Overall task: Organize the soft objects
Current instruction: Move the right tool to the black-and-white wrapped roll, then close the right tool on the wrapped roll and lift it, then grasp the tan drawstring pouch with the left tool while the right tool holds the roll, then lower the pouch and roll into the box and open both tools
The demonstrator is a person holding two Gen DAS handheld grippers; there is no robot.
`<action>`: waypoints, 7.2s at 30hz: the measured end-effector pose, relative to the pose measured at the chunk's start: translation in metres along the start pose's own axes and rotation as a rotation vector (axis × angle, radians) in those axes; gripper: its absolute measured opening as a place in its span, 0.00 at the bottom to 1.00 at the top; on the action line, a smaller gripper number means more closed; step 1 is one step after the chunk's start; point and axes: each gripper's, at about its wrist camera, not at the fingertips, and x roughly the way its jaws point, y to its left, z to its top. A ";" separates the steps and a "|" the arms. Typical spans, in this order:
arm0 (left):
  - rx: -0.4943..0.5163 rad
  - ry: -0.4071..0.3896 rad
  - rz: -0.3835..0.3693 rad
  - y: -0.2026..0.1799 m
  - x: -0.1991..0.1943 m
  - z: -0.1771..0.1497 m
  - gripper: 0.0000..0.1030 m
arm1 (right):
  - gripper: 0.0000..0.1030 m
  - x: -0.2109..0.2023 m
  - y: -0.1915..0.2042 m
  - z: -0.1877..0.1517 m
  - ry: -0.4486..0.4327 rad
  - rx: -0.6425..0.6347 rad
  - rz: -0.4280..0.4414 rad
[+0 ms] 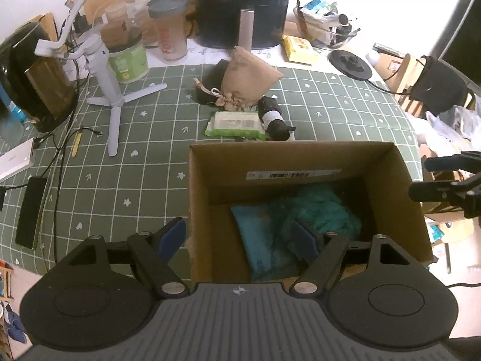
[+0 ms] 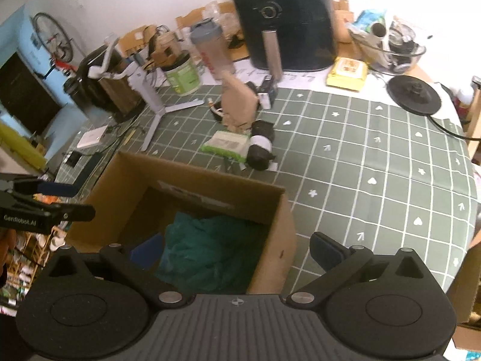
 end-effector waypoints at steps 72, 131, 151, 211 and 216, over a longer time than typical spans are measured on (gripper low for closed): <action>-0.172 -0.037 -0.078 0.088 0.024 0.013 0.74 | 0.57 0.276 -0.049 0.153 0.313 -0.083 0.117; -0.036 -0.130 -0.092 0.059 0.059 0.129 0.74 | 0.44 0.143 -0.063 0.108 0.152 0.002 -0.198; -0.260 0.038 -0.173 0.040 0.131 0.197 0.74 | 0.44 0.068 -0.058 0.064 0.015 0.166 -0.187; 0.004 -0.179 -0.499 0.035 -0.015 0.083 0.03 | 0.44 -0.014 0.004 0.041 -0.124 0.058 0.019; 0.081 -0.206 -0.438 0.024 -0.028 0.059 0.03 | 0.44 -0.014 0.010 0.037 -0.113 0.033 0.039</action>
